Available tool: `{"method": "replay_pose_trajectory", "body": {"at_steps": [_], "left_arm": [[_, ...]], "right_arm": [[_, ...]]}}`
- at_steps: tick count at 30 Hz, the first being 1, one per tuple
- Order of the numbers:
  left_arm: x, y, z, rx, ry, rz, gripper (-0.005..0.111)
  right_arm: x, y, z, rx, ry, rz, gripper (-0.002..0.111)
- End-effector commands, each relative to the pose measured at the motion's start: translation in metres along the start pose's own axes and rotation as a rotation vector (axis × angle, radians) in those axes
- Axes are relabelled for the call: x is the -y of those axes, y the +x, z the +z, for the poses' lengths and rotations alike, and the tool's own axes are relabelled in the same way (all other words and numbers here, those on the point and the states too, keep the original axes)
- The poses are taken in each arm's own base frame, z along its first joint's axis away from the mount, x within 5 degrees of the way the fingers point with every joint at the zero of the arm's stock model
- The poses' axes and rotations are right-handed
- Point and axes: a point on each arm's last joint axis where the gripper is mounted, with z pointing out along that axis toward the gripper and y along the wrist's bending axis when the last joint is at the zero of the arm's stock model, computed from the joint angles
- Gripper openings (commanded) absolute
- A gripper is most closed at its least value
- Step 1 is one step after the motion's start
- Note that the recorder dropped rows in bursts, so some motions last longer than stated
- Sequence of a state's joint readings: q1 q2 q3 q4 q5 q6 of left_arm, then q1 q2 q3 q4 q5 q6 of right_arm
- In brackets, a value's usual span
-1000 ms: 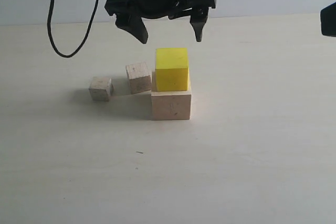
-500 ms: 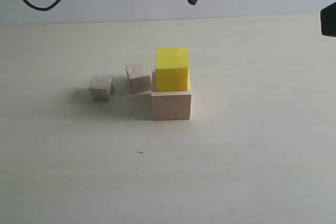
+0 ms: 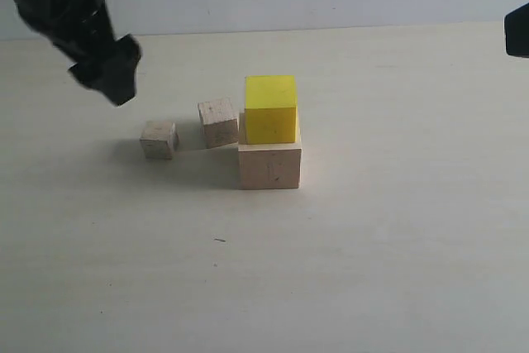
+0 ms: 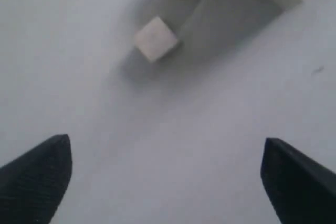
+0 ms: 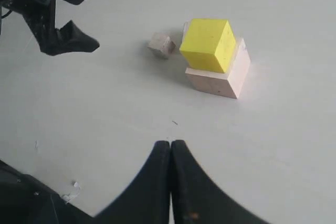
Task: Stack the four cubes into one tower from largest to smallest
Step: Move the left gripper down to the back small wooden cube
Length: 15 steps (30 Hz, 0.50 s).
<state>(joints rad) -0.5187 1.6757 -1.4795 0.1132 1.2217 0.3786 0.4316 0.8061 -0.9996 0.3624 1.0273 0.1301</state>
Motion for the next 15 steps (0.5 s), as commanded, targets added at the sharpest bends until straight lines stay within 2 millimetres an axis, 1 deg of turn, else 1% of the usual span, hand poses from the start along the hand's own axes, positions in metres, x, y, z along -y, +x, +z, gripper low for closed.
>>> {"method": "replay_pose_trajectory", "body": {"at_steps": [1, 5, 12, 15], "left_arm": [[-0.003, 0.022, 0.019, -0.077, 0.046, 0.191, 0.093], [0.007, 0.029, 0.032, -0.104, 0.107, 0.231, 0.093], [0.015, 0.012, 0.041, 0.113, 0.147, 0.139, 0.093], [0.019, 0.008, 0.048, 0.131, 0.194, 0.105, 0.093]], "right_arm": [[0.001, -0.001, 0.0, 0.02, 0.004, -0.009, 0.0], [0.001, -0.001, 0.0, 0.02, 0.004, -0.021, 0.0], [0.001, -0.001, 0.0, 0.02, 0.005, -0.079, 0.0], [0.001, -0.001, 0.0, 0.02, 0.005, -0.117, 0.0]]}}
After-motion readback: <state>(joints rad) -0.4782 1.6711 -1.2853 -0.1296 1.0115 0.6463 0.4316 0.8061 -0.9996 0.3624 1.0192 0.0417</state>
